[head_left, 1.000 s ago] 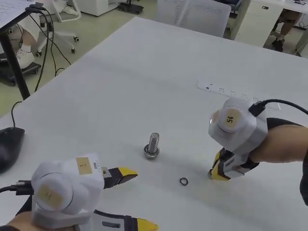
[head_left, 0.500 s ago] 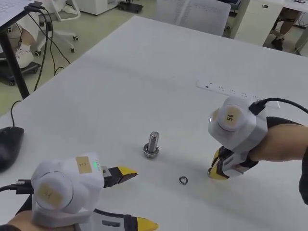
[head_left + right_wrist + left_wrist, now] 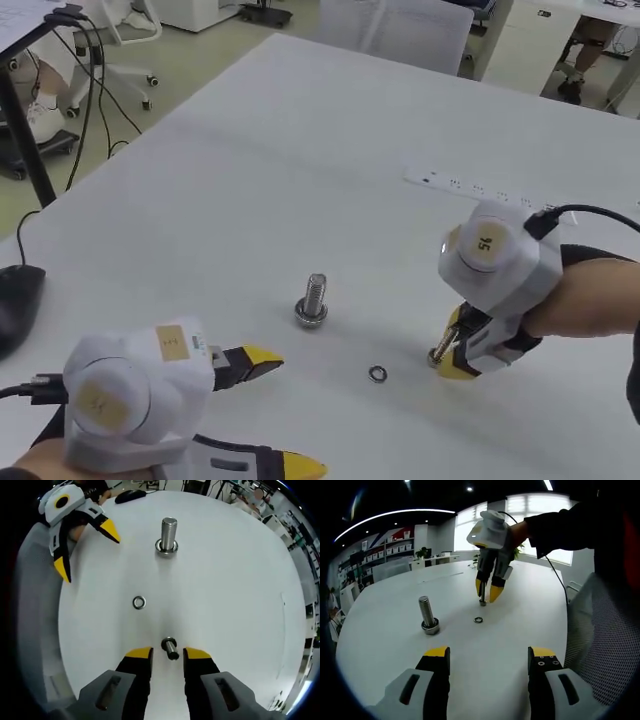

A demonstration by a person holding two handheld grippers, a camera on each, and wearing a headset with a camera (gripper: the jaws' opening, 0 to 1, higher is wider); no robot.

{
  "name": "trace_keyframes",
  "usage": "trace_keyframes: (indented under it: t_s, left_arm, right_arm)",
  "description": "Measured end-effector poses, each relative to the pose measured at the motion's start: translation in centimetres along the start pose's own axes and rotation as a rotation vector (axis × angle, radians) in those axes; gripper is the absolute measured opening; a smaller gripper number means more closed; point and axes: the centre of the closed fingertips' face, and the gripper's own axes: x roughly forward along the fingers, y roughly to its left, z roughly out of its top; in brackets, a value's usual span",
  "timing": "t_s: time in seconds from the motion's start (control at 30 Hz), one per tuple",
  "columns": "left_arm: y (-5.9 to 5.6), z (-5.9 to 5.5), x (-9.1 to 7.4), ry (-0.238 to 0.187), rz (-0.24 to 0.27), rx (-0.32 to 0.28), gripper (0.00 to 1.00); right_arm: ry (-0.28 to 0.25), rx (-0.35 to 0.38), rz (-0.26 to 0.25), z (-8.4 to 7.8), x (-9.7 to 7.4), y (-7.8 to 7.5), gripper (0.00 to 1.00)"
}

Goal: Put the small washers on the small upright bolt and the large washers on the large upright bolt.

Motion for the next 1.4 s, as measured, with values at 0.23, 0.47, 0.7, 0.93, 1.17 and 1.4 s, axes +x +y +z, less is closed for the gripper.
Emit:
trace_keyframes:
  t_s: [0.23, 0.47, 0.7, 0.93, 1.17, 1.4]
  left_arm:
    - [0.0, 0.1, 0.1, 0.000, -0.003, 0.005, 0.62]
    - [0.0, 0.2, 0.1, 0.001, -0.004, 0.009, 0.62]
    - [-0.1, 0.3, 0.2, 0.000, -0.006, 0.014, 0.62]
    - [-0.2, 0.3, 0.2, -0.002, -0.008, 0.017, 0.62]
    - [-0.3, 0.6, 0.2, -0.008, -0.011, 0.023, 0.62]
    - [-0.2, 0.9, 0.1, -0.015, -0.013, 0.027, 0.62]
  right_arm:
    - [0.001, 0.020, -0.010, -1.0, -0.5, -0.3, 0.27]
    - [0.000, 0.043, -0.014, -2.0, -0.6, -0.1, 0.27]
    - [0.008, 0.060, -0.008, -3.0, -0.6, 0.6, 0.27]
    - [0.015, 0.067, -0.003, -3.6, -0.8, 1.5, 0.27]
    - [0.014, 0.068, 0.006, -3.8, -0.9, 3.0, 0.27]
    - [0.007, 0.067, 0.024, -3.3, -0.8, 4.6, 0.27]
